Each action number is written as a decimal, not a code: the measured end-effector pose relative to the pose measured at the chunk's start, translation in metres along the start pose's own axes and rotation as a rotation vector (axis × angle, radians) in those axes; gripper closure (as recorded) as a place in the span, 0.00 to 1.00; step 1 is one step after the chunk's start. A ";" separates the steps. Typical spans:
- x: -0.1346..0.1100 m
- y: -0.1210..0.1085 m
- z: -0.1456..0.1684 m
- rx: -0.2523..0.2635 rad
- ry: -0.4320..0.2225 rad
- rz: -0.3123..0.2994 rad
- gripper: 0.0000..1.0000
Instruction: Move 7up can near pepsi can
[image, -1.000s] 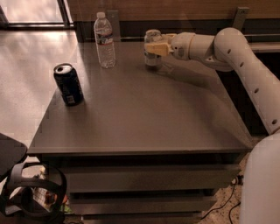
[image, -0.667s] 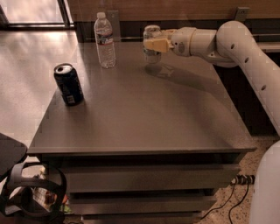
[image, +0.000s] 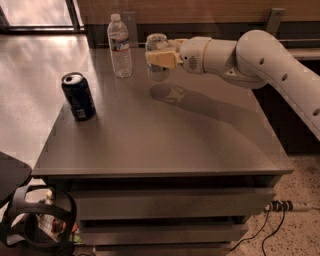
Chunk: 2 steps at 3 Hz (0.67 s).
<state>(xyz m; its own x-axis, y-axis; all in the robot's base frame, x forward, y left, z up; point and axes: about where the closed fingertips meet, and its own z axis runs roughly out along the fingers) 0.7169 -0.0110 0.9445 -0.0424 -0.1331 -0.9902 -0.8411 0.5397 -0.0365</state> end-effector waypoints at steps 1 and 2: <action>0.002 0.039 0.003 -0.020 0.003 0.009 1.00; 0.007 0.080 0.006 -0.094 0.024 -0.023 1.00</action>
Offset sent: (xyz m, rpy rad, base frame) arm -0.1119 0.0728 -0.0245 -0.0804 0.0081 0.2214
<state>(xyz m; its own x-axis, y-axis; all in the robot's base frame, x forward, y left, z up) 0.6530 0.0363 0.9334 -0.0347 -0.1653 -0.9856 -0.8888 0.4560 -0.0452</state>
